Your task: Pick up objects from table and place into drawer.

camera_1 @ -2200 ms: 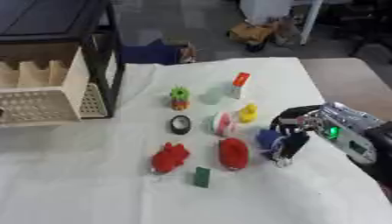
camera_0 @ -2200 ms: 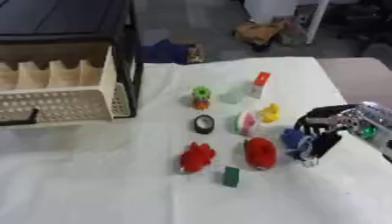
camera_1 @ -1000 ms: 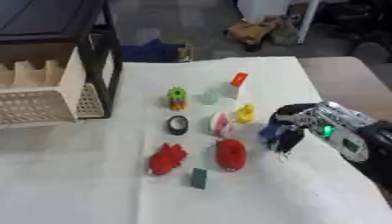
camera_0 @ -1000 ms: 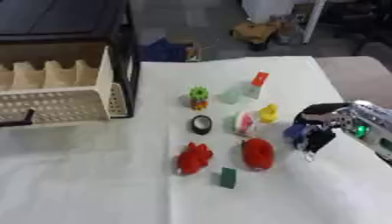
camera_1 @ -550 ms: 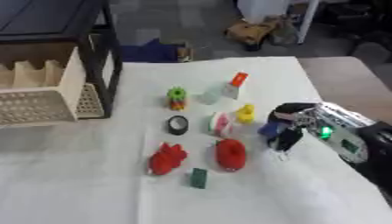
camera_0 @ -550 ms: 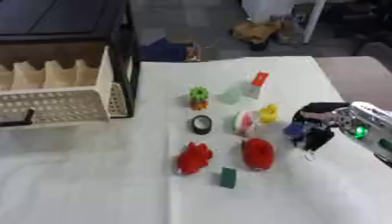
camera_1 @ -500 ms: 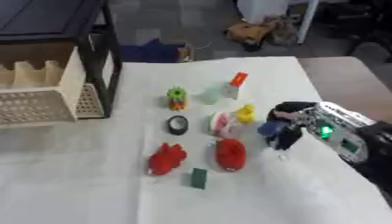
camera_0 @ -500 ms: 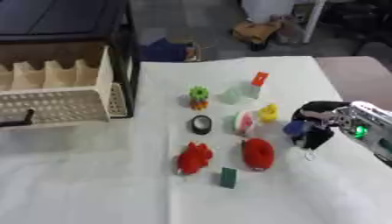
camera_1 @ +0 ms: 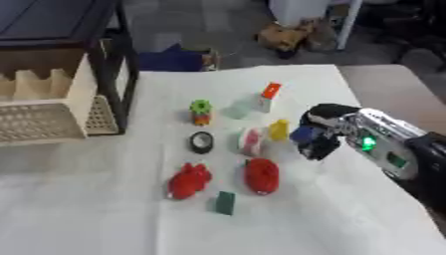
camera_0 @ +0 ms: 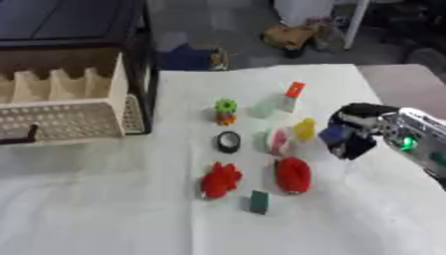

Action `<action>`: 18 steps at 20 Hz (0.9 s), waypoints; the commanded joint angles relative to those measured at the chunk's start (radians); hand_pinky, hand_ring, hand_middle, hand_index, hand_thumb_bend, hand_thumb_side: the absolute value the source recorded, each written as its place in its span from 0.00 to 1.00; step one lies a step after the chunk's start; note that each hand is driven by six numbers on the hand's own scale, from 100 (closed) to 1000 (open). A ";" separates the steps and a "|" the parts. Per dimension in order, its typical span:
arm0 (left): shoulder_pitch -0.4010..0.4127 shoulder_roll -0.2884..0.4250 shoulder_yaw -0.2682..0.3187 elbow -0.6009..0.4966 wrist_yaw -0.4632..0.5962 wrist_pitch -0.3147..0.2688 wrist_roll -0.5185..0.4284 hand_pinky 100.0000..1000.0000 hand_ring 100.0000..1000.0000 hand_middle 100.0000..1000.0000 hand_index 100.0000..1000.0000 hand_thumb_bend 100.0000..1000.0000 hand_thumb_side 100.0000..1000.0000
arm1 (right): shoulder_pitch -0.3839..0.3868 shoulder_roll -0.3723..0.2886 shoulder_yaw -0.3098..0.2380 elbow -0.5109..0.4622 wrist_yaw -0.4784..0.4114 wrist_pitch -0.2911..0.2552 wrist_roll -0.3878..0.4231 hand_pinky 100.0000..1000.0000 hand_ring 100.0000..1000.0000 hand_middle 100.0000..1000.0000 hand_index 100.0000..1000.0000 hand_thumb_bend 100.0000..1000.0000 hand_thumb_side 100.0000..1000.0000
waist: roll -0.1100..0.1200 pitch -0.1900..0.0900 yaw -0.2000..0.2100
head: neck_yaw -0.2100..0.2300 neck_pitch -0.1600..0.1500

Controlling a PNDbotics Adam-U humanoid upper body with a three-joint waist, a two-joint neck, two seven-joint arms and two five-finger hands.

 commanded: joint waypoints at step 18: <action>-0.019 0.031 0.012 -0.012 0.009 -0.005 -0.005 0.00 0.00 0.00 0.59 0.23 1.00 | -0.308 0.012 0.050 -0.074 0.103 -0.054 0.069 0.44 0.63 0.55 0.62 0.00 0.26 | -0.024 -0.041 -0.005 | 0.015 0.001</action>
